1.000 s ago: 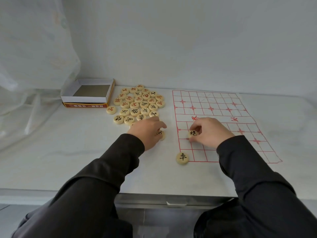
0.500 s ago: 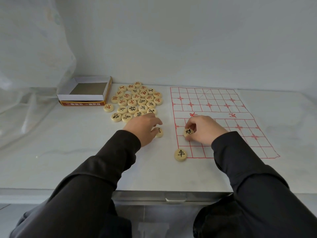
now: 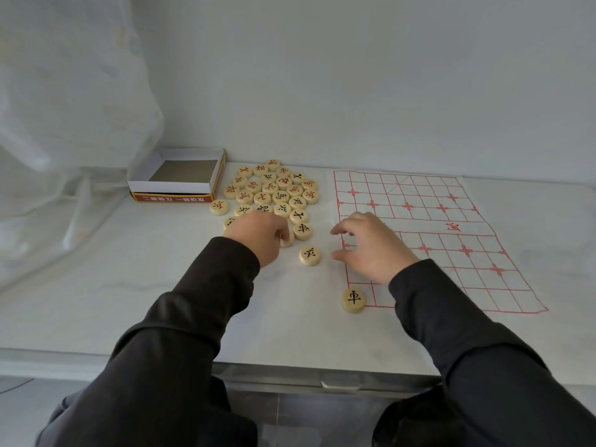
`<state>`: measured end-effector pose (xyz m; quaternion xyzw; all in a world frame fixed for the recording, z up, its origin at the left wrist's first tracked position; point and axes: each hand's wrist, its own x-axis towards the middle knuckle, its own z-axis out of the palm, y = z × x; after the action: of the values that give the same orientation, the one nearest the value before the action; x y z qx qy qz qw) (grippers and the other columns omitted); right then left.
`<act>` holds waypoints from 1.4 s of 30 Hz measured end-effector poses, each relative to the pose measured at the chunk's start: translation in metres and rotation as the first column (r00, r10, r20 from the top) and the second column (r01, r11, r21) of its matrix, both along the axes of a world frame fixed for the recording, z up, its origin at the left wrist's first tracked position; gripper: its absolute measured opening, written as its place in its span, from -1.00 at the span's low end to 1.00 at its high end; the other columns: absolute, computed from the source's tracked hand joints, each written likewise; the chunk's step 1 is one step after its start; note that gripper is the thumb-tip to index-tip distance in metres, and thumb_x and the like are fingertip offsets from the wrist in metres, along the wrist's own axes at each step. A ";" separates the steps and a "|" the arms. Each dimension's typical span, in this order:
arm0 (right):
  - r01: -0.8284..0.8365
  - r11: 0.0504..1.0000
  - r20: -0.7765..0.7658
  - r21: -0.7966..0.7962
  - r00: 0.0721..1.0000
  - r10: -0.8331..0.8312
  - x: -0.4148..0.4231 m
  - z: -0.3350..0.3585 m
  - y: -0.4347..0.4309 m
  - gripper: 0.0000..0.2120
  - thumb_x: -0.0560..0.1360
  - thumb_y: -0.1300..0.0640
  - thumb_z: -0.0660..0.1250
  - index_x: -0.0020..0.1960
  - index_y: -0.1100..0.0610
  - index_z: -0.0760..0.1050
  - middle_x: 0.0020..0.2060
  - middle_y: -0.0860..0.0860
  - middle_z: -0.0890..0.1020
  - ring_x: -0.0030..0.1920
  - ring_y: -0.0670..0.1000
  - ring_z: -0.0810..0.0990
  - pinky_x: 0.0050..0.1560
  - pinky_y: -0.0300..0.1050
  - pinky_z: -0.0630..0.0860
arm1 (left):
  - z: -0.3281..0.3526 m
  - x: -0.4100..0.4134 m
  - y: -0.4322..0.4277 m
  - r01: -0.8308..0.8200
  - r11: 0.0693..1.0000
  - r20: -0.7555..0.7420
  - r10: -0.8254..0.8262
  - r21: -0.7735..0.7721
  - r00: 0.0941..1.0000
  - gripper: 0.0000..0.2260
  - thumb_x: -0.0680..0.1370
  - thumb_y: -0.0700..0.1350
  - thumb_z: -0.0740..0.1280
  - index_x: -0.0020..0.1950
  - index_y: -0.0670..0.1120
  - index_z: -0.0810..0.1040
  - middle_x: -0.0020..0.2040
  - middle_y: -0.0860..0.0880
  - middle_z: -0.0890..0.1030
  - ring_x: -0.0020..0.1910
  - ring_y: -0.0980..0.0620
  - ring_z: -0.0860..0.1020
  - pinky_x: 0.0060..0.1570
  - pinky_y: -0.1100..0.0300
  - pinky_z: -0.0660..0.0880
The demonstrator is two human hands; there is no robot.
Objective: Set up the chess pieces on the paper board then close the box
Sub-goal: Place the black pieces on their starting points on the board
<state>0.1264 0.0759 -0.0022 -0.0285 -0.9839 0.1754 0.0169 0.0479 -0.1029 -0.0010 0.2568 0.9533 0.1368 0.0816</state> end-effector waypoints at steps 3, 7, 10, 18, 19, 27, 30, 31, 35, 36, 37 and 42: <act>-0.073 0.996 -0.036 0.047 0.997 0.074 -0.008 -0.006 -0.019 -0.55 0.46 -0.10 0.34 0.30 0.05 0.44 0.19 -0.01 0.50 0.24 0.00 0.36 0.23 -0.12 0.32 | 0.001 -0.003 -0.001 -0.031 0.999 0.025 0.032 -0.029 0.999 -0.74 0.51 -0.31 0.18 0.00 -0.02 0.58 0.04 -0.04 0.57 0.03 -0.04 0.52 0.08 0.11 0.51; -0.096 0.979 -0.018 0.181 0.995 0.101 -0.016 -0.014 -0.033 -0.53 0.46 -0.14 0.31 0.29 0.06 0.46 0.13 0.02 0.53 0.19 0.05 0.38 0.16 -0.07 0.33 | 0.000 -0.003 0.001 -0.042 0.998 0.022 0.043 -0.053 0.999 -0.76 0.50 -0.29 0.18 0.00 -0.04 0.57 0.02 -0.04 0.57 0.00 -0.03 0.52 -0.01 0.18 0.51; -0.117 0.977 -0.030 0.179 0.992 0.124 -0.016 -0.021 -0.036 -0.64 0.50 -0.04 0.27 0.24 0.06 0.48 0.10 0.02 0.53 0.18 0.06 0.37 0.13 -0.07 0.30 | -0.002 -0.003 0.003 -0.048 0.996 0.014 0.049 -0.071 0.999 -0.77 0.51 -0.28 0.18 0.01 -0.04 0.57 0.02 -0.04 0.57 -0.01 -0.03 0.52 -0.07 0.21 0.47; 0.071 0.992 -0.164 -0.108 0.983 -0.089 -0.017 -0.005 0.008 -0.71 0.43 0.09 0.41 0.14 0.11 0.57 0.04 0.01 0.59 0.10 0.02 0.45 0.14 -0.12 0.39 | -0.009 0.004 0.014 0.036 0.992 0.030 -0.033 -0.121 0.999 -0.75 0.52 -0.24 0.15 0.03 0.01 0.55 -0.02 0.01 0.49 -0.02 -0.03 0.48 -0.14 0.22 0.39; 0.125 0.978 -0.177 -0.165 0.972 -0.154 -0.016 -0.002 0.017 -0.71 0.43 0.11 0.42 0.14 0.10 0.57 0.04 -0.01 0.58 0.09 -0.01 0.46 0.11 -0.16 0.39 | -0.009 0.006 0.016 0.049 0.991 0.032 -0.045 -0.128 0.998 -0.74 0.53 -0.24 0.14 0.05 0.01 0.54 -0.03 0.01 0.47 -0.02 -0.03 0.48 -0.15 0.22 0.38; 0.245 0.931 -0.099 -0.272 0.955 -0.281 -0.014 0.000 0.034 -0.69 0.43 0.15 0.43 0.17 0.11 0.54 0.06 0.00 0.59 0.02 -0.09 0.47 -0.01 -0.25 0.36 | -0.008 0.009 0.018 0.089 0.989 0.035 -0.085 -0.121 0.996 -0.73 0.55 -0.24 0.13 0.11 0.00 0.54 -0.07 0.02 0.43 -0.05 -0.01 0.44 -0.13 0.23 0.36; 0.234 0.941 -0.003 -0.244 0.970 -0.242 -0.017 -0.006 0.024 -0.71 0.43 0.16 0.42 0.15 0.09 0.55 0.07 -0.02 0.58 0.01 -0.09 0.47 -0.01 -0.25 0.36 | -0.008 0.010 0.018 0.089 0.990 0.037 -0.086 -0.110 0.996 -0.72 0.54 -0.24 0.13 0.12 0.00 0.54 -0.08 0.03 0.41 -0.09 0.02 0.40 -0.13 0.23 0.34; 0.227 0.948 0.024 -0.223 0.974 -0.227 -0.018 -0.008 0.021 -0.71 0.43 0.16 0.42 0.15 0.08 0.56 0.07 -0.02 0.58 0.00 -0.09 0.46 -0.02 -0.26 0.35 | -0.009 0.010 0.018 0.092 0.990 0.035 -0.089 -0.105 0.995 -0.72 0.54 -0.24 0.13 0.12 0.01 0.54 -0.08 0.03 0.41 -0.09 0.02 0.40 -0.13 0.23 0.34; 0.202 0.960 0.068 -0.194 0.979 -0.192 -0.020 -0.013 0.015 -0.69 0.43 0.16 0.42 0.17 0.08 0.55 0.12 0.01 0.57 0.03 -0.06 0.49 -0.01 -0.28 0.36 | -0.010 0.011 0.019 0.098 0.991 0.043 -0.094 -0.091 0.995 -0.71 0.54 -0.23 0.13 0.14 0.01 0.53 -0.08 0.03 0.43 -0.10 0.02 0.39 -0.13 0.23 0.35; 0.201 0.962 0.073 -0.187 0.979 -0.191 -0.020 -0.013 0.014 -0.69 0.43 0.17 0.42 0.17 0.09 0.55 0.13 0.01 0.56 0.06 -0.04 0.50 0.00 -0.28 0.36 | -0.010 0.011 0.019 0.099 0.991 0.044 -0.095 -0.090 0.995 -0.71 0.54 -0.23 0.13 0.14 0.01 0.53 -0.07 0.02 0.44 -0.10 0.02 0.39 -0.13 0.23 0.35; 0.199 0.964 0.080 -0.178 0.979 -0.188 -0.020 -0.013 0.013 -0.68 0.43 0.17 0.42 0.18 0.09 0.55 0.14 0.02 0.56 0.08 -0.03 0.51 0.01 -0.28 0.37 | -0.009 0.010 0.019 0.099 0.991 0.044 -0.096 -0.090 0.994 -0.70 0.54 -0.23 0.12 0.15 0.01 0.53 -0.06 0.02 0.44 -0.10 0.03 0.38 -0.13 0.23 0.35; 0.181 0.979 0.084 -0.094 0.981 -0.173 -0.019 -0.012 0.012 -0.65 0.43 0.17 0.42 0.21 0.08 0.53 0.18 0.02 0.54 0.15 0.02 0.49 0.14 -0.19 0.42 | -0.009 0.009 0.017 0.100 0.990 0.033 -0.097 -0.097 0.995 -0.69 0.55 -0.23 0.11 0.18 0.02 0.52 -0.07 0.03 0.41 -0.10 0.03 0.37 -0.13 0.24 0.34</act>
<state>0.1076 0.0876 -0.0142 -0.1235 -0.9673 0.2217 -0.0061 0.0565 -0.0860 -0.0097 0.2972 0.9437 0.0892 0.1144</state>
